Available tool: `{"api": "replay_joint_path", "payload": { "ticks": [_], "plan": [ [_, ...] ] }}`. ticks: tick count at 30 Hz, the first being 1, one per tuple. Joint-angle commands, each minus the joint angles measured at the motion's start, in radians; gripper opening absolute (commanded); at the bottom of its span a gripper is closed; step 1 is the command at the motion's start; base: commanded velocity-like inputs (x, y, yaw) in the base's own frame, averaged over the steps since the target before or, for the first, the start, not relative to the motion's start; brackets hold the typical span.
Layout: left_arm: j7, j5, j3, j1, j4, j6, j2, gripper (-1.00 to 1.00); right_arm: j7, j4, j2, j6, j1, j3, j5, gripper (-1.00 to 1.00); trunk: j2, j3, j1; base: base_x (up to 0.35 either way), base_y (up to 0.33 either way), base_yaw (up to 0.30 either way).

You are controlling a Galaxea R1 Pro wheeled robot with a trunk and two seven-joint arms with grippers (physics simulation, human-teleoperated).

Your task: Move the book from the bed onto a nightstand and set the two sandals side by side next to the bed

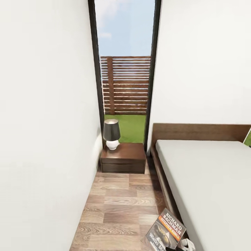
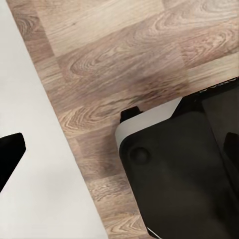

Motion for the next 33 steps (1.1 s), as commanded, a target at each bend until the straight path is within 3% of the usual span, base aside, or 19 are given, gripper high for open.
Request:
{"api": "replay_joint_path", "payload": {
  "ticks": [1,33],
  "plan": [
    [0.005,0.01,-0.009,0.0,-0.002,0.005,0.0,1.0,0.0,-0.001,-0.001,0.009,-0.001,0.004,-0.013,-1.0,-0.002,-0.002,0.001,0.339,0.001,-0.025],
    [0.006,0.01,-0.009,0.0,-0.002,0.005,-0.001,1.0,-0.009,0.002,0.0,-0.036,-0.001,0.005,-0.013,-1.0,-0.002,-0.002,0.001,0.34,0.0,-0.003]
  ]
}}
